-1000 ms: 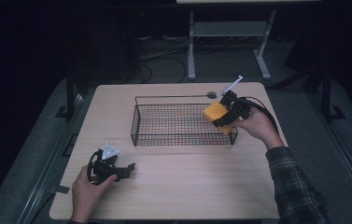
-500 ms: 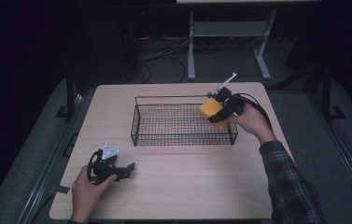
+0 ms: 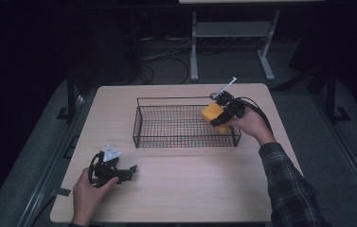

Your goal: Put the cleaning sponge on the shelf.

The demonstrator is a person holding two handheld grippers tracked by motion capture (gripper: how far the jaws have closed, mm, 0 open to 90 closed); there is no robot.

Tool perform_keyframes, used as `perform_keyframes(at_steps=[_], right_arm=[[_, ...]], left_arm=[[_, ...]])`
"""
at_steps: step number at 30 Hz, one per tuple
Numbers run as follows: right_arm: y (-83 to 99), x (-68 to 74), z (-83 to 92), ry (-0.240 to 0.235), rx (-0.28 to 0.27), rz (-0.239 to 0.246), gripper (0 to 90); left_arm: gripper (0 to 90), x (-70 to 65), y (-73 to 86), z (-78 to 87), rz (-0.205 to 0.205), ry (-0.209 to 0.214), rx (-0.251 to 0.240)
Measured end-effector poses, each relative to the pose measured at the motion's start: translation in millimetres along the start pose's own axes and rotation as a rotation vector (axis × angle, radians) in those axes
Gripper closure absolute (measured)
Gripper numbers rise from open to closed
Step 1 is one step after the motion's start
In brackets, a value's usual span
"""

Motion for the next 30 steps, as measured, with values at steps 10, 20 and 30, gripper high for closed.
perform_keyframes(at_steps=[10,20,30], right_arm=[[6.2,-2.9,-13.7,-0.006,0.019,-0.013,23.5],[13.0,-3.6,-27.4,-0.018,0.046,-0.027,23.3],[16.1,-3.3,-33.1,-0.025,0.062,-0.025,23.0]], left_arm=[[12.5,0.0,0.0,0.0,0.000,0.000,0.000],[12.5,0.0,0.0,0.0,0.000,0.000,0.000],[12.5,0.0,0.0,0.0,0.000,0.000,0.000]])
Point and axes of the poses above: each handheld gripper's, and its own axes: z roughly backward along the jaws, y roughly out of its underside, x roughly to its left, the point moved 1 cm from there along -z, roughly forward along the jaws
